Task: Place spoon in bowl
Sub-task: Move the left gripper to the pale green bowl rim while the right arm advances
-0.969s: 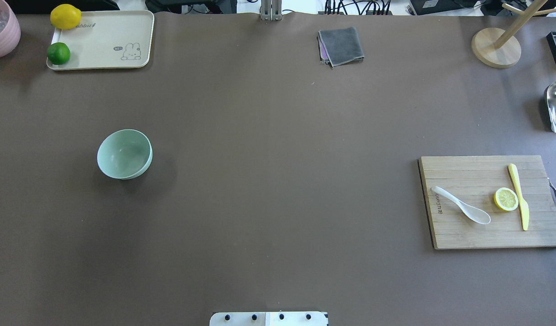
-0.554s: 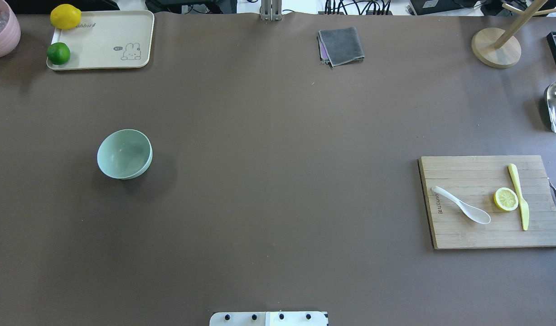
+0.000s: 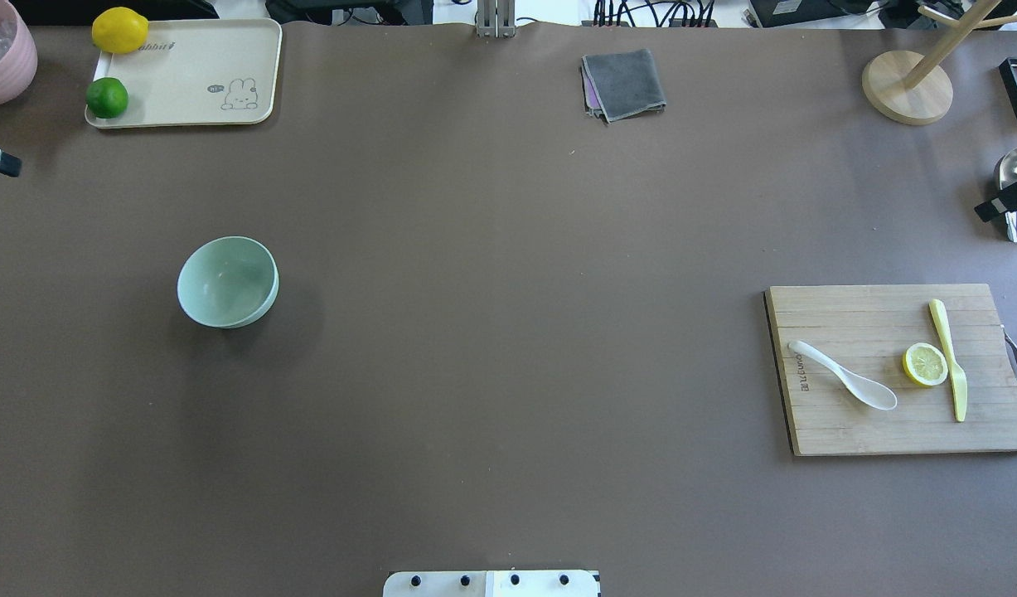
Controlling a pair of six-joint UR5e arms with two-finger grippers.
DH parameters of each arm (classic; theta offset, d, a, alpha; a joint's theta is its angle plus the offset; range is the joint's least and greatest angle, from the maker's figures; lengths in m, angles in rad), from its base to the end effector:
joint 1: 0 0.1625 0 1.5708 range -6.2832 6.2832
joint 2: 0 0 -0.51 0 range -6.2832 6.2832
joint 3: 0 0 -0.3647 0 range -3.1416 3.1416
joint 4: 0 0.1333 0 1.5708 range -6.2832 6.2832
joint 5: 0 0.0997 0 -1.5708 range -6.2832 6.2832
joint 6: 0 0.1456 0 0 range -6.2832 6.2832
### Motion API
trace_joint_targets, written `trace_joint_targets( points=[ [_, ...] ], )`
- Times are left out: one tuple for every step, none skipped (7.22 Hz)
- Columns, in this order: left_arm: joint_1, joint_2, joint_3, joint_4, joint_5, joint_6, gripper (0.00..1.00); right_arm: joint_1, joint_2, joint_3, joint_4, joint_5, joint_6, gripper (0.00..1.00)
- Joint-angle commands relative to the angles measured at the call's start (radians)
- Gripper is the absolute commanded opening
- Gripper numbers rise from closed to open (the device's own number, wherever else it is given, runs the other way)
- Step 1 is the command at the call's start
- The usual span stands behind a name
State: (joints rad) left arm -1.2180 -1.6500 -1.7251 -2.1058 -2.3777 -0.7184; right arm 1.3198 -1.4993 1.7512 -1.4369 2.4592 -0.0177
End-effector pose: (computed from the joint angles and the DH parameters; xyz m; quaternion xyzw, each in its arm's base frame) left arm 0.1591 -0.5135 0.5896 0.1107 0.4890 -0.0103 0.8652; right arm -0.1086 -0.5054 0.6279 0.1228 -0.4390 -0.2003 0.8672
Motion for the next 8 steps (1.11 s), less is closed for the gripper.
trace_joint_targets(
  points=[
    [0.226, -0.042, 0.053, -0.141, 0.183, -0.198, 0.98, -0.04, 0.007, 0.01, 0.052, 0.015, 0.027, 1.0],
    [0.254, -0.066, 0.093, -0.173, 0.192, -0.225, 0.98, -0.065, 0.007, 0.031, 0.053, 0.017, 0.041, 1.0],
    [0.27, -0.067, 0.107, -0.201, 0.192, -0.228, 0.98, -0.089, 0.007, 0.065, 0.055, 0.014, 0.074, 1.0],
    [0.284, -0.068, 0.11, -0.203, 0.192, -0.227, 0.98, -0.109, 0.007, 0.073, 0.055, 0.012, 0.078, 1.0],
    [0.294, -0.068, 0.119, -0.213, 0.195, -0.223, 0.98, -0.129, 0.008, 0.074, 0.055, 0.01, 0.076, 1.0],
    [0.319, -0.067, 0.121, -0.226, 0.196, -0.225, 0.97, -0.149, 0.008, 0.074, 0.055, 0.009, 0.076, 1.0],
    [0.343, -0.068, 0.134, -0.226, 0.196, -0.225, 0.97, -0.155, 0.007, 0.074, 0.055, 0.012, 0.078, 1.0],
    [0.356, -0.068, 0.139, -0.226, 0.195, -0.225, 0.96, -0.163, 0.007, 0.074, 0.055, 0.012, 0.078, 1.0]
  ],
)
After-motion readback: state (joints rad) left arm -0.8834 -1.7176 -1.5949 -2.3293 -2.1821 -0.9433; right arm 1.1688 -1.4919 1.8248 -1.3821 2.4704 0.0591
